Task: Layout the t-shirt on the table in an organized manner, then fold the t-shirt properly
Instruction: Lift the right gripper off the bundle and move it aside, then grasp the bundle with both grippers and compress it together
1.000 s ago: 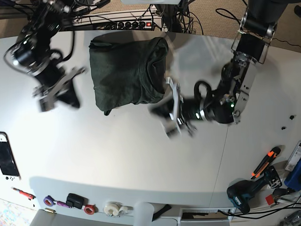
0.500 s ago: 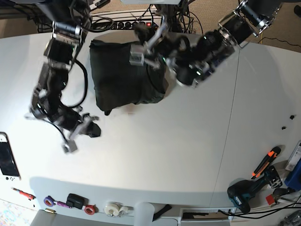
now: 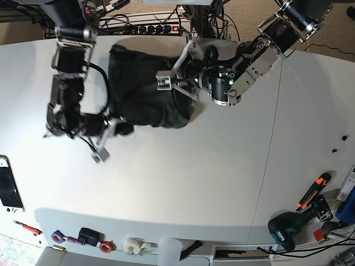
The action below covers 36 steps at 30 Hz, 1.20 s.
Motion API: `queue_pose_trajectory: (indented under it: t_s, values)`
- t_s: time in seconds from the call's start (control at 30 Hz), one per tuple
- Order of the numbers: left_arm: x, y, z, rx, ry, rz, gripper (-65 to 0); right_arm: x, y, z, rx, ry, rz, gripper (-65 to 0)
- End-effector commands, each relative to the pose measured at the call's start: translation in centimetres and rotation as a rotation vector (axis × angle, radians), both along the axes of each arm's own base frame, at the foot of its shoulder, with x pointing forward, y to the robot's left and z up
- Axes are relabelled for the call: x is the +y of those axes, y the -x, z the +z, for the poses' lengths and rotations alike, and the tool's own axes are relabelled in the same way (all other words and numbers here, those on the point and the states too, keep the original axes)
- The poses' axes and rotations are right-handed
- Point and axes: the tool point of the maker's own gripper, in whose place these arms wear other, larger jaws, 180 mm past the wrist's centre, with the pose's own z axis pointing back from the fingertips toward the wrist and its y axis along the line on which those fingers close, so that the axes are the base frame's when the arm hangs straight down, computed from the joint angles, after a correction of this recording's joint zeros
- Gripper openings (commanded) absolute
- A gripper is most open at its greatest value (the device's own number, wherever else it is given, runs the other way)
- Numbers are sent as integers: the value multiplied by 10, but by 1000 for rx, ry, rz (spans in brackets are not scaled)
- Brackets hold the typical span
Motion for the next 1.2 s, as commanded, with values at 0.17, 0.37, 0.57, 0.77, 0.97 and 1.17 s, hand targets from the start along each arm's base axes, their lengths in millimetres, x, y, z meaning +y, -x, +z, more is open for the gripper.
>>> queue_pose_trajectory:
  t_s: [0.17, 0.37, 0.57, 0.77, 0.97, 1.17]
  values:
    - [2, -53, 2, -188, 8, 170, -650, -26, 21, 12, 4, -97, -26, -650]
    - [3, -88, 12, -286, 47, 357, -650, -13, 39, 30, -1, -342, -55, -650]
    - [12, -122, 22, -415, 21, 542, -650, -6, 62, 24, 43, -438, -78, -650]
    - [25, -144, 33, -517, 13, 637, -650, -14, 65, 22, 43, -439, -109, -650]
    - [34, -171, 54, -592, 23, 709, -650, -79, 35, 64, -152, -452, -304, -650]
    - [31, -183, 71, -608, 77, 734, -650, -156, 24, 125, -409, -454, -509, -650]
